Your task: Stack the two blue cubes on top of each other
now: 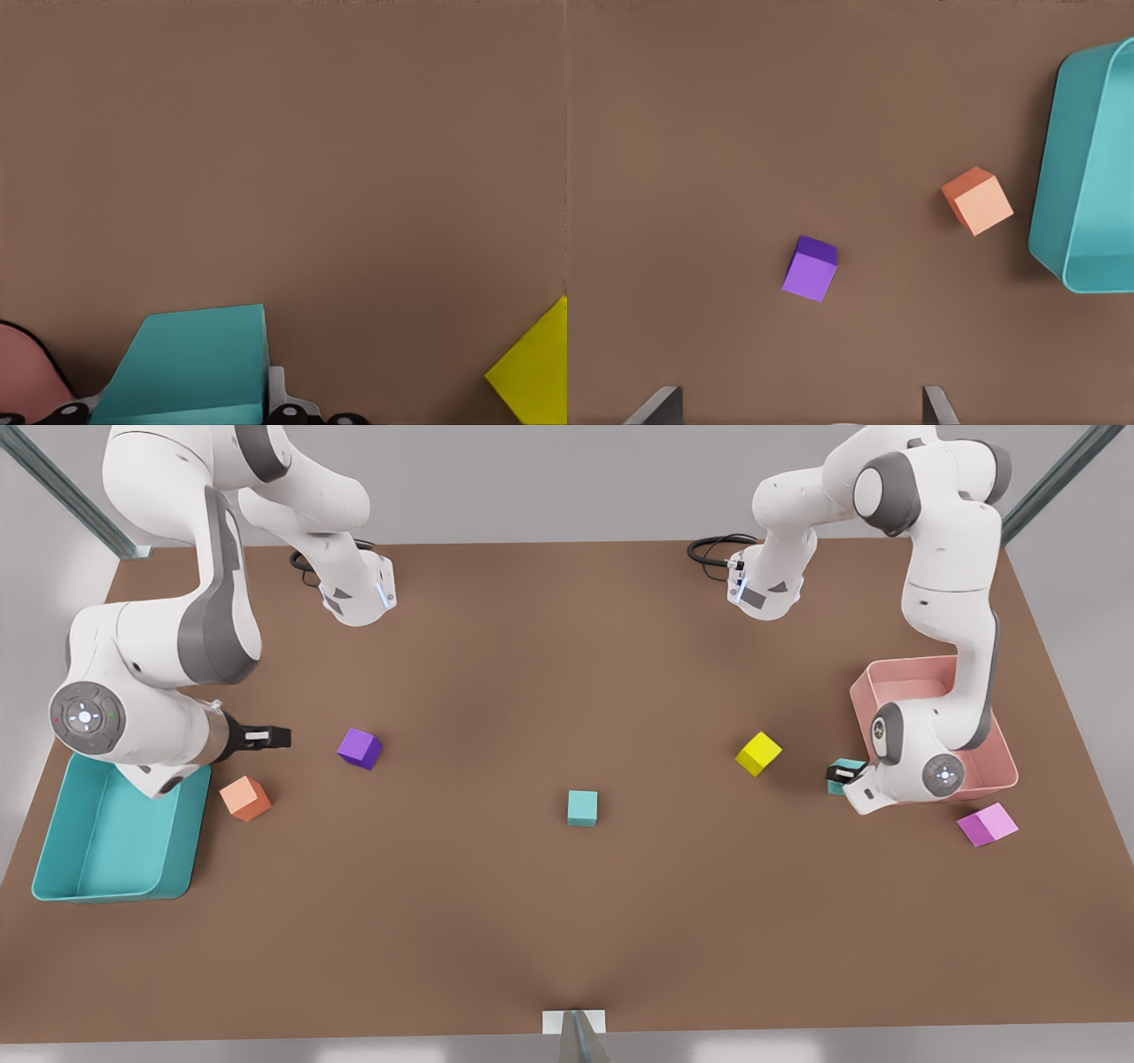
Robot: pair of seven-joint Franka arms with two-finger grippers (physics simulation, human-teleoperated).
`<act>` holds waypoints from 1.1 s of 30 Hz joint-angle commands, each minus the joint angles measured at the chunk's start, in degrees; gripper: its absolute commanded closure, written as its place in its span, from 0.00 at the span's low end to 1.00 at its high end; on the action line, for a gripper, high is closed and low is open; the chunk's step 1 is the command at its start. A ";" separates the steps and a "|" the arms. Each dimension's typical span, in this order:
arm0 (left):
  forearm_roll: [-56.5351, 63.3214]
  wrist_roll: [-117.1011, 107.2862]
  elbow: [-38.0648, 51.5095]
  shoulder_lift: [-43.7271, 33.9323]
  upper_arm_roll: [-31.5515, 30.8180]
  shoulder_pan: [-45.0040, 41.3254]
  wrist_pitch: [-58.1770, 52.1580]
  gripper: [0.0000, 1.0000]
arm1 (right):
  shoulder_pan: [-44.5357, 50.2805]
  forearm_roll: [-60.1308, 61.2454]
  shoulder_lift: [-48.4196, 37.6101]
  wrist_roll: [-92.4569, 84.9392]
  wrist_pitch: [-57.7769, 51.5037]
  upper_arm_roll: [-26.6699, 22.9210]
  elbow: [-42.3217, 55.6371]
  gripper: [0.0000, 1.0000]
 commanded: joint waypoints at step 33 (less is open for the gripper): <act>-13.11 -73.25 54.43 24.35 -2.96 -44.48 -18.17 0.40 | -1.37 0.25 1.38 -3.22 -1.04 0.17 1.70 0.00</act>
